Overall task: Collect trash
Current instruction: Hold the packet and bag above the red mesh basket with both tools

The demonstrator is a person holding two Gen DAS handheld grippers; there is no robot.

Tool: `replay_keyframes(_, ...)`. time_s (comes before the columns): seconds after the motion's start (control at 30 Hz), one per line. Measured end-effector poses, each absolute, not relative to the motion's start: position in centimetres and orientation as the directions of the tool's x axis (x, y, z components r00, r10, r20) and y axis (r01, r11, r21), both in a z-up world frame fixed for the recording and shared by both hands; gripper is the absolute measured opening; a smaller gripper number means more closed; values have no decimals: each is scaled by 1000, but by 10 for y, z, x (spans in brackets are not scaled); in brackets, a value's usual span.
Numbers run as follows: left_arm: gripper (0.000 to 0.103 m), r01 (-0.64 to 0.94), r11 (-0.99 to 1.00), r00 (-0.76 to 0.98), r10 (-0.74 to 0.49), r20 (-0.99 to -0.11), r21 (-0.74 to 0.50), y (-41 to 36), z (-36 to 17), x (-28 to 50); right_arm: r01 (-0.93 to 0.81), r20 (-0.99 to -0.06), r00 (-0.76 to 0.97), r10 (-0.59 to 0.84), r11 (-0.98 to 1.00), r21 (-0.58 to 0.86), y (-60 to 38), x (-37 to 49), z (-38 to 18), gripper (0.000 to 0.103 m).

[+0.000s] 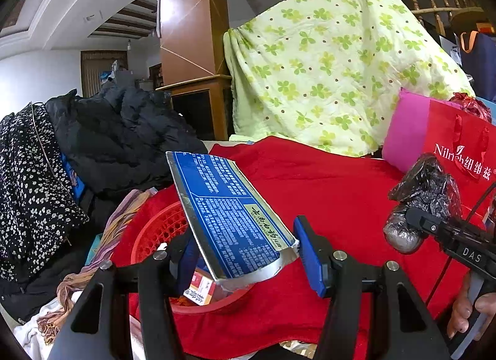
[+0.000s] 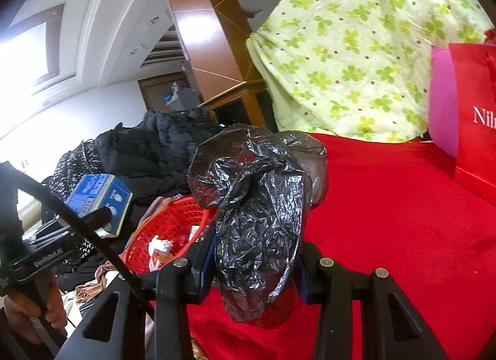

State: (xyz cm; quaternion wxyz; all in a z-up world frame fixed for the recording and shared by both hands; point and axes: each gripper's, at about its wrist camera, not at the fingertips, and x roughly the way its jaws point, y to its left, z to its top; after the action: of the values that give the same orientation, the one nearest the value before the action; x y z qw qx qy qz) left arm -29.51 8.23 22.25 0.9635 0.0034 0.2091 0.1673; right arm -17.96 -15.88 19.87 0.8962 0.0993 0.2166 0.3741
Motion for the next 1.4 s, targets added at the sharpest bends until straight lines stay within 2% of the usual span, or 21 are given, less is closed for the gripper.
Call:
replay_keyframes(0.47, 60, -357, 932, 840, 349, -416, 61, 102, 219, -303, -722, -286, 569, 771, 635, 275, -109, -196, 222, 44)
replay_keyframes(1.4, 60, -403, 914, 806, 377, -456, 45, 126, 206, -306, -800, -302, 493, 816, 562, 210, -64, -212, 232, 45)
